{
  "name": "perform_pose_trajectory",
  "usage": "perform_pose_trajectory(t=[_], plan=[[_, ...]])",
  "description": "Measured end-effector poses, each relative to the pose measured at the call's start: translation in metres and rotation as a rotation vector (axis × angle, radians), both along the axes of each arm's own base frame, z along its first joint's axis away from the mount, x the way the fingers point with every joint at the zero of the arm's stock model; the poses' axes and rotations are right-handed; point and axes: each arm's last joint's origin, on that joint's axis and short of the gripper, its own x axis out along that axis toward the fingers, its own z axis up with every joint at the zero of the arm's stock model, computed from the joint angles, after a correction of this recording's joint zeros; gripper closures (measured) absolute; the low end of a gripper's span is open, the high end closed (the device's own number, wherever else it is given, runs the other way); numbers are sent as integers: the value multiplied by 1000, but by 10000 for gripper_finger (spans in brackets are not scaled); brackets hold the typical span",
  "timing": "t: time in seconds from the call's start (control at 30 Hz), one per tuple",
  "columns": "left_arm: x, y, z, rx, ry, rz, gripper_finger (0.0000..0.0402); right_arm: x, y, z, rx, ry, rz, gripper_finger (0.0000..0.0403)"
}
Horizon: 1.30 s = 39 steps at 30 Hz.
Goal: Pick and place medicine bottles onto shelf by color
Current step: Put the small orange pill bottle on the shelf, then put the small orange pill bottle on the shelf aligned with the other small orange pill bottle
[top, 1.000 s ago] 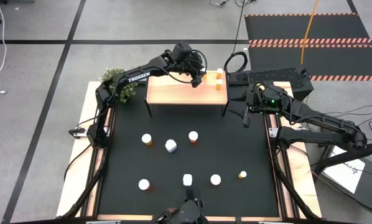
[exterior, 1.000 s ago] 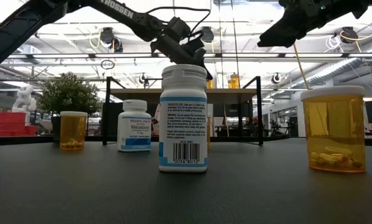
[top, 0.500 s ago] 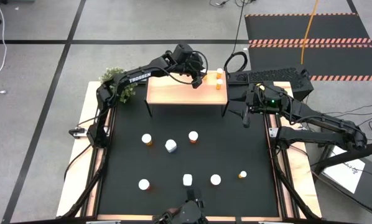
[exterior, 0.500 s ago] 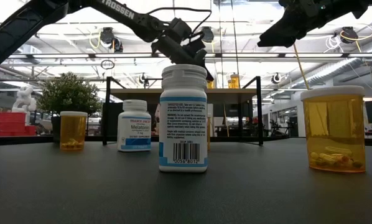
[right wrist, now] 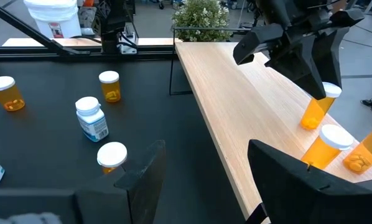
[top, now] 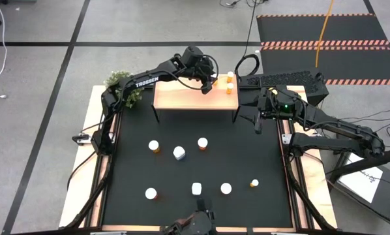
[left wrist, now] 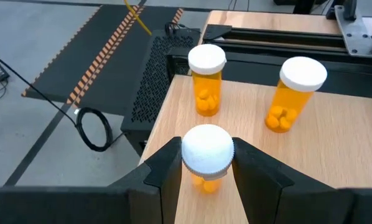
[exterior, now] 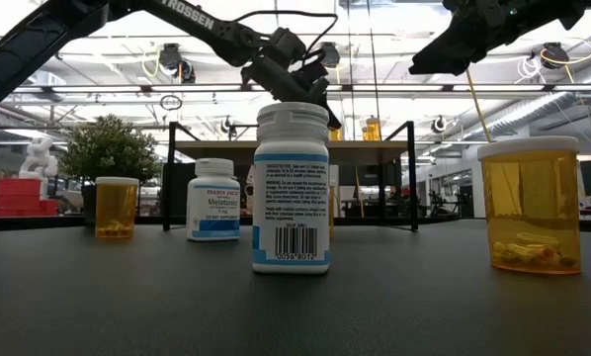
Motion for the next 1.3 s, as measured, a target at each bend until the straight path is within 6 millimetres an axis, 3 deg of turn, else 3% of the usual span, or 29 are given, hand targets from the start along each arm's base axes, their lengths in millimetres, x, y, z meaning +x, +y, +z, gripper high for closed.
perform_pose_trajectory(t=[0.2, 0.53, 0.8, 1.07, 1.3], plan=[[0, 0, 0, 2, 5, -2, 258, 0, 0, 0, 0, 0, 0, 177], [0, 1, 1, 16, 0, 24, 186, 0, 0, 0, 0, 0, 0, 177], [-3, -4, 13, 40, -14, 30, 174, 0, 0, 0, 1, -1, 0, 177], [-12, -30, 50, 60, -61, 2, 174, -1, 0, -2, 59, 3, -15, 177], [-37, -78, 86, 40, 50, -23, 174, -1, 12, -11, 185, 91, 11, 177]])
